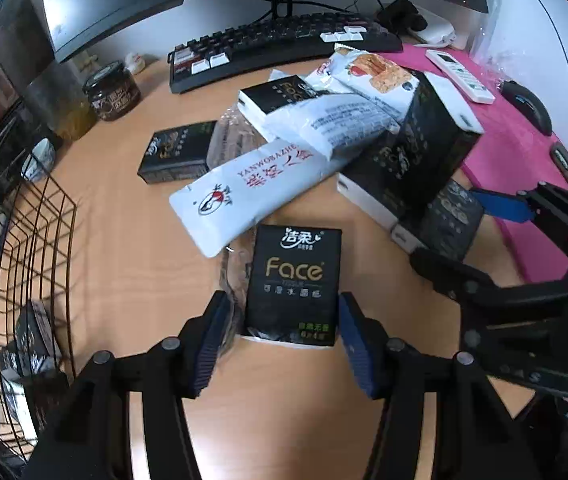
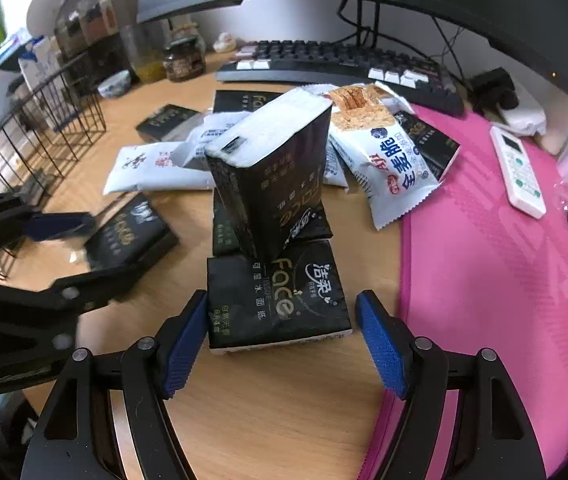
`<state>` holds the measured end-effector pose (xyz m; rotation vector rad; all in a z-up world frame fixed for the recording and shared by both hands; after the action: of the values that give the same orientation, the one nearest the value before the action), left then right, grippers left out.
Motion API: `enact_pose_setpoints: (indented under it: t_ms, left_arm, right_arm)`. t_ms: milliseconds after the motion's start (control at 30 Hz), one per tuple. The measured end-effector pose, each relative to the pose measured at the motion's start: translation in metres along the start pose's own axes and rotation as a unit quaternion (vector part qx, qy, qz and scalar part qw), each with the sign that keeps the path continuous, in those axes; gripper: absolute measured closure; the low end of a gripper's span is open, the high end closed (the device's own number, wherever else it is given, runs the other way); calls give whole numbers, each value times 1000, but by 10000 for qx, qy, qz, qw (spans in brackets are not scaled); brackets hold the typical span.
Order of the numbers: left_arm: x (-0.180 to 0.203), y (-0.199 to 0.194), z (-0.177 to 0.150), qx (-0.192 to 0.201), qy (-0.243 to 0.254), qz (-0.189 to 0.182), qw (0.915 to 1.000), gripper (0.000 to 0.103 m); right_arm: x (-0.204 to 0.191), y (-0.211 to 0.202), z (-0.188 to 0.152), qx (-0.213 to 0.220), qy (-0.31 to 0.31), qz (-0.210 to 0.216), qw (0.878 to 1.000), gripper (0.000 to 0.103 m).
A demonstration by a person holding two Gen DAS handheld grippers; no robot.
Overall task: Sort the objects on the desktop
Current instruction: 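Grasp a black Face tissue pack with the right tool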
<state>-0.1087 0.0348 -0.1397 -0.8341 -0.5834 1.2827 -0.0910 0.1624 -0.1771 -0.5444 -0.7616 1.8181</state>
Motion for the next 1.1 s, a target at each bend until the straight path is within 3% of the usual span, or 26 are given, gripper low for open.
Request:
enact_pose_setpoints:
  t_ms: [400, 500, 767, 867, 967, 1100]
  left_arm:
    - [1, -14, -15, -166, -115, 49, 9998, 42]
    - [3, -16, -15, -191, -194, 17, 9996, 42]
    - [5, -25, -8, -6, -101, -32, 9999, 42]
    - [5, -24, -8, -19, -89, -28, 10000, 42]
    - [5, -24, -8, -8, -63, -47, 10000, 42]
    - [2, -23, -7, -9, -106, -26, 9999, 42]
  right_arm:
    - [16, -50, -46, -657, -560, 108, 9962, 39]
    - [26, -63, -49, -641, -625, -34, 9960, 39]
    - [56, -89, -37, -628, -25, -320, 9975, 39]
    - [60, -85, -38, -827, 622, 78, 9946, 39]
    - [54, -80, -40, -982, 748, 320, 9918, 39]
    - [47, -73, -33, -737, 1007, 520, 9908, 39]
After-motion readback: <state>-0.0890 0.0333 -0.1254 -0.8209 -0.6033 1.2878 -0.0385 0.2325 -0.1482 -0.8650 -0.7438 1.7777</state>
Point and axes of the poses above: each gripper's, at about its wrist camera, not at the fingertips, and y roughly the way its jaws point, x to its right, z to its top, the point moved 5 cm from there along y, roughly the way its jaws point, and after that the axes turned 12 degrees about x, right-handed, at the moved point
